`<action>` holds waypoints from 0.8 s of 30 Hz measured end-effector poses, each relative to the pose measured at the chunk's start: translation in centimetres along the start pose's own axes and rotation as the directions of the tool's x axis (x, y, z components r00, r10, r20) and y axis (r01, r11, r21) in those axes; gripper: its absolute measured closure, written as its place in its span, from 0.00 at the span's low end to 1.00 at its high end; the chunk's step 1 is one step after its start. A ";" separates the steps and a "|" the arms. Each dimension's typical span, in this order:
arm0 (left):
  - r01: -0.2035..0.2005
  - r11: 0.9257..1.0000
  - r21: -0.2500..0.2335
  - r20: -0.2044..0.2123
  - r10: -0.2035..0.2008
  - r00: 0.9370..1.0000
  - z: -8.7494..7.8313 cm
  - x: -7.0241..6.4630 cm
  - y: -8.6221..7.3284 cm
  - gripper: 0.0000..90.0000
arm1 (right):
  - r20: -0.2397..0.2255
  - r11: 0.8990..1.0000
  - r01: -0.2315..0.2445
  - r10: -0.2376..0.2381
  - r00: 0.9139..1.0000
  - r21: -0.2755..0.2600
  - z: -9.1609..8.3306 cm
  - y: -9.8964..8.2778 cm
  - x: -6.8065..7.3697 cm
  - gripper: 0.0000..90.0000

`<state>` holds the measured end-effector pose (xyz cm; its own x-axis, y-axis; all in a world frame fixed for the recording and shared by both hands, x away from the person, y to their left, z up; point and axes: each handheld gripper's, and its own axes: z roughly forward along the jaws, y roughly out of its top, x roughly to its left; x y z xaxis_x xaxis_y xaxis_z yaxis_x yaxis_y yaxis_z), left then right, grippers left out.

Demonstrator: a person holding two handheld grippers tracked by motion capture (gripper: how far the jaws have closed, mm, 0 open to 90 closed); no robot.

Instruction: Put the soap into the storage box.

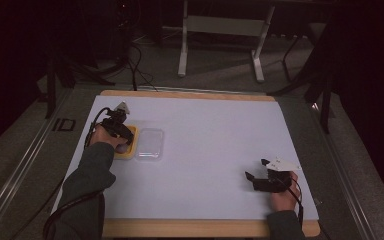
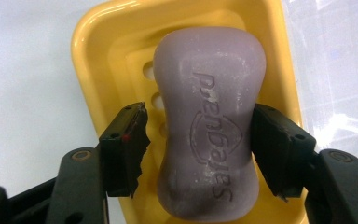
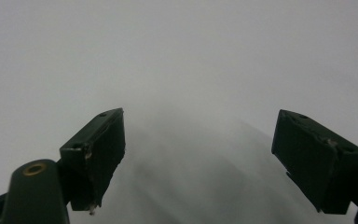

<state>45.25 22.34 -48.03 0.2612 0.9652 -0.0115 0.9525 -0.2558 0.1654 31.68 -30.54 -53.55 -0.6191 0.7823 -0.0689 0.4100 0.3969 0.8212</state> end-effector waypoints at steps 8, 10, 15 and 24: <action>-0.037 0.999 -0.025 -0.026 0.036 0.999 -0.9 -0.4 -0.2 0.35 | 0.001 1.000 0.003 -0.003 1.000 0.001 0.0 0.0 0.0 0.19; -0.041 0.998 -0.037 -0.033 0.040 0.999 -1.2 -0.4 -0.3 0.32 | 0.001 1.000 0.003 -0.003 1.000 0.001 0.0 0.0 0.0 0.19; -0.074 0.994 -0.079 -0.019 0.073 0.997 -2.0 -0.8 -0.4 0.32 | 0.000 1.000 0.003 -0.003 1.000 0.002 0.0 0.0 0.0 0.19; -0.171 0.969 -0.180 0.005 0.175 0.985 -3.0 -2.4 -1.4 0.33 | 0.000 1.000 0.002 -0.002 1.000 0.005 0.0 0.0 0.0 0.19</action>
<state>42.82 20.50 -45.26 0.4243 0.9054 0.0125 0.8498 -0.4029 0.3399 31.69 -30.51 -53.55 -0.6197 0.7817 -0.0707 0.4123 0.4009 0.8181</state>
